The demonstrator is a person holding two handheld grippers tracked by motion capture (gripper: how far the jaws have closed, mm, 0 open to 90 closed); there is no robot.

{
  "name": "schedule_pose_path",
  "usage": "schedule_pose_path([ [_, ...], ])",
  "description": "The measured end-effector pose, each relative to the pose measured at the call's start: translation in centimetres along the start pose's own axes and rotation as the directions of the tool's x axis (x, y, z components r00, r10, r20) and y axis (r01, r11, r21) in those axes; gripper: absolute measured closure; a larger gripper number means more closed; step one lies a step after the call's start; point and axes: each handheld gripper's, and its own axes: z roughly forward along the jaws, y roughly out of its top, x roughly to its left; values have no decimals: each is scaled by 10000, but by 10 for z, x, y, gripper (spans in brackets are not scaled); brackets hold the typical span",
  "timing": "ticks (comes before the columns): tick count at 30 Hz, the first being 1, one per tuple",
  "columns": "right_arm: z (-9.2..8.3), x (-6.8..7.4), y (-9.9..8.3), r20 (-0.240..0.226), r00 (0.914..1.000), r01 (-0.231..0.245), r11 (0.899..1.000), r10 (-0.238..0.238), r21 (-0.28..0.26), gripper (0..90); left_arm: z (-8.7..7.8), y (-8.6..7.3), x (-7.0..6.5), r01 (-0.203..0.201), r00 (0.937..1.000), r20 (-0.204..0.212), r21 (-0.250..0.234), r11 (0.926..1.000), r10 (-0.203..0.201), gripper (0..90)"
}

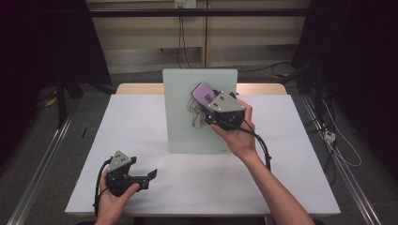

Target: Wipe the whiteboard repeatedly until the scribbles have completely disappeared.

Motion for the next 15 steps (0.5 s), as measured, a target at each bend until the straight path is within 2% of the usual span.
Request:
schedule_pose_path([
  [15, 4, 10, -4, -336, 9994, 60, 9999, -56, 105, 413, 0, 0, 0, -26, 10000, 32, 16, 10000, 26, 64],
])
